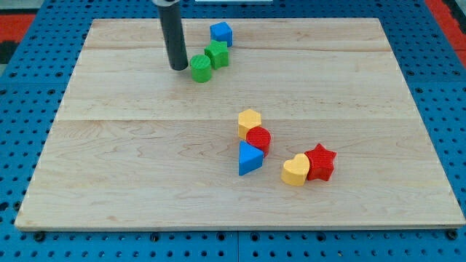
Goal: Slide the green circle left a bit
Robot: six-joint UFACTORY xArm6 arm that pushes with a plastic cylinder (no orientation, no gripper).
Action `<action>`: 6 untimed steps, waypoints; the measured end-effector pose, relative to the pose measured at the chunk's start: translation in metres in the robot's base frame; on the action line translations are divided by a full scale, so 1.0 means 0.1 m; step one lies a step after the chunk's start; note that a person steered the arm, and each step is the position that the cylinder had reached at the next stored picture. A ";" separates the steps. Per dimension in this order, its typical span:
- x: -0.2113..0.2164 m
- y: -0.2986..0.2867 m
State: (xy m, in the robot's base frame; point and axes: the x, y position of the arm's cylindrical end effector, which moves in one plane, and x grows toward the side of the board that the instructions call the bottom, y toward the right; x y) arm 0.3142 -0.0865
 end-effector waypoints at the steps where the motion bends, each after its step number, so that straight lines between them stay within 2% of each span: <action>1: 0.08 0.23; 2: 0.24 0.40; 3: 0.43 0.17; 4: 0.91 0.41; 5: 0.79 1.21; 6: 0.47 1.21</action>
